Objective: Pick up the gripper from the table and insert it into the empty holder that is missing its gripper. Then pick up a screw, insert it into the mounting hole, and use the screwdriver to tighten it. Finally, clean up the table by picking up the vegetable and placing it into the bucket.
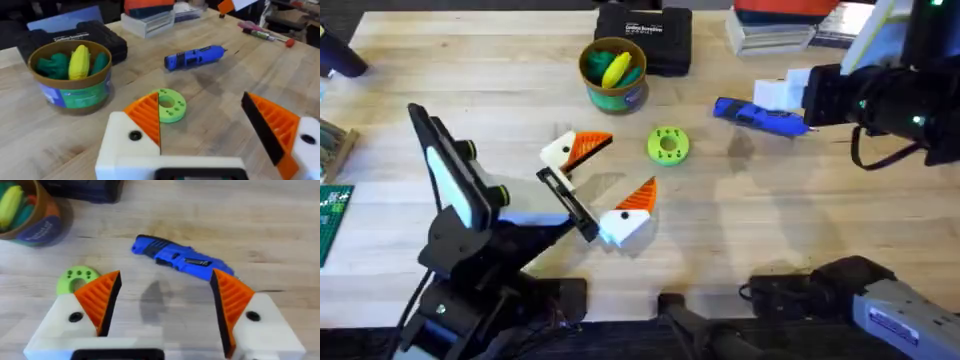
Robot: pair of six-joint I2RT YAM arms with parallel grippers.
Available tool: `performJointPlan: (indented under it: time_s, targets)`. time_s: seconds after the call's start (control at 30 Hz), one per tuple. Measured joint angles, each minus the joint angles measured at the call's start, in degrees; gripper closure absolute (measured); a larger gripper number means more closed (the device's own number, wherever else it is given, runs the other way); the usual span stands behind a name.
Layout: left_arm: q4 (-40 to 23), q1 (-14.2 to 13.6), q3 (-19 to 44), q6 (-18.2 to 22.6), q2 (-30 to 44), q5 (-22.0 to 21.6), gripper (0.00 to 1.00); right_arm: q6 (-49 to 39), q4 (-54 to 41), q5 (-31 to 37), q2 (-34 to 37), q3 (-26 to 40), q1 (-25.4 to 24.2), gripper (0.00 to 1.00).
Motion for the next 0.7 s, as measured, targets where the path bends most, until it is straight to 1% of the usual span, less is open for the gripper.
performJointPlan:
  time_s: [0.07,0.13,0.23,0.27,0.37,0.5,0.6,0.7]
  targets:
    - [-5.61,0.00,2.60,0.06,0.15,-2.49,0.015,3.28,-0.69,-1.30,-0.01,0.00,0.00,0.008]
    - [-10.71,0.00,6.63,0.01,1.71,-5.72,0.015,5.84,-1.19,-2.86,-0.01,0.00,0.00,0.008]
    - [-15.29,0.00,12.63,0.02,6.19,-9.84,0.015,8.73,-1.99,-4.75,-0.01,0.00,0.00,0.008]
    - [-15.91,0.00,14.11,0.02,7.84,-10.65,0.015,9.27,-2.07,-5.19,-0.01,0.00,0.00,0.008]
    - [-18.59,0.00,19.10,-0.59,14.69,-12.91,0.015,10.44,-2.69,-5.99,-0.01,0.00,0.00,0.008]
    - [-24.84,0.00,25.49,-3.94,24.68,-16.32,0.015,11.29,-2.94,-6.60,-0.01,0.00,0.00,0.008]
    - [-32.63,0.00,31.80,-5.56,32.88,-18.94,0.015,11.46,-3.58,-6.82,-0.01,0.00,0.00,0.008]
    - [-42.16,0.00,39.38,-5.85,41.21,-20.79,0.015,11.64,-4.35,-6.82,-0.01,0.00,0.00,0.008]
